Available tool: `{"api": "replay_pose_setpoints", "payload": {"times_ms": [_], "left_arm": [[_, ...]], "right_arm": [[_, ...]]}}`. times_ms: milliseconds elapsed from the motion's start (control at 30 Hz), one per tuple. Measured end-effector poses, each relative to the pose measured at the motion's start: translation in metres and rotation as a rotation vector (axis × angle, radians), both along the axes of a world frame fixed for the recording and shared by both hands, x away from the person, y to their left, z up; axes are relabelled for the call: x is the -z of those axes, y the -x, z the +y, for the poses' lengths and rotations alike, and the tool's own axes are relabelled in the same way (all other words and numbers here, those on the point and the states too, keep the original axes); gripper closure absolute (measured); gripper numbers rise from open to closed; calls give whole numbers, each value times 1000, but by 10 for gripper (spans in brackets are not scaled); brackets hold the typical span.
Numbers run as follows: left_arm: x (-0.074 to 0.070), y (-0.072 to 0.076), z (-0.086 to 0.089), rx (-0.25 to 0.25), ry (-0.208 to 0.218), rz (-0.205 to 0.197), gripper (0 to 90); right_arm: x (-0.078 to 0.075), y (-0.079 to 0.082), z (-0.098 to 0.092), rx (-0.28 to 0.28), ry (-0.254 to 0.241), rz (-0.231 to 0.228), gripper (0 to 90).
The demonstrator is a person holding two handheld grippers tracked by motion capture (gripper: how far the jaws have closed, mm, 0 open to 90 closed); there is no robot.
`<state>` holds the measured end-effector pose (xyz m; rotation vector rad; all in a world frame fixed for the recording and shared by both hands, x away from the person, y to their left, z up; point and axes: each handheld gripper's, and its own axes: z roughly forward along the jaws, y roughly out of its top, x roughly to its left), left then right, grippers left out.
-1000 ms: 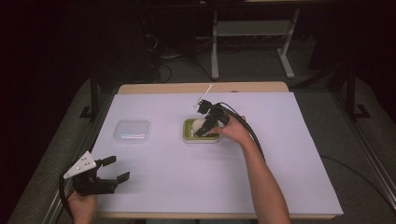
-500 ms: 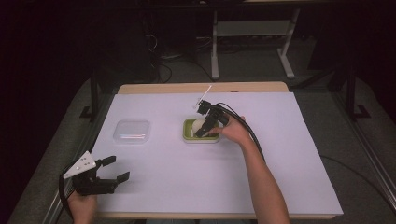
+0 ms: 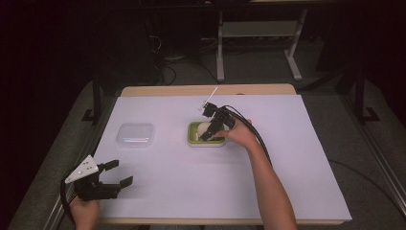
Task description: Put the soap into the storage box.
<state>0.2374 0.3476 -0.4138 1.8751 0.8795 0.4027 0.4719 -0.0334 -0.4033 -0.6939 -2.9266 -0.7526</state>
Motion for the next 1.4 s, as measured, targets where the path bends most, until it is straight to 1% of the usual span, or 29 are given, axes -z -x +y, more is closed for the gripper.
{"api": "replay_pose_setpoints", "payload": {"times_ms": [233, 600, 667, 700, 733, 833, 867, 900, 1100, 1267, 1367, 1400], "left_arm": [[0, 0, 0, 3, -2, -5, 132], [0, 0, 0, 4, -3, -4, 133], [0, 0, 0, 3, -2, -4, 132], [0, 0, 0, 2, 0, -4, 133], [0, 0, 0, 3, -2, -4, 133], [0, 0, -1, 3, 0, -4, 132], [0, 0, -1, 4, -1, -5, 133], [0, 0, -1, 3, -1, -5, 133], [0, 0, -1, 2, -1, -3, 132], [0, 0, -2, 3, -1, -2, 133], [0, 0, -2, 5, -8, -1, 133], [0, 0, -2, 6, -11, -1, 132]], "right_arm": [[0, 0, 1, 11, 3, -3, 237], [1, -1, 0, 17, -4, 8, 235], [-5, -2, -4, 30, -59, -6, 253], [-8, -2, -5, 33, -82, -3, 282], [-14, -1, -7, 25, -88, -26, 279], [-17, 0, -9, 31, -89, -26, 273], [-18, 0, -10, 32, -88, -34, 267], [-19, 1, -13, 35, -87, -25, 263], [-22, 3, -18, 43, -87, -14, 252], [-29, 10, -24, 38, -85, -29, 252], [-33, 14, -28, 38, -84, -29, 249], [-34, 17, -31, 33, -89, -38, 249]]}}
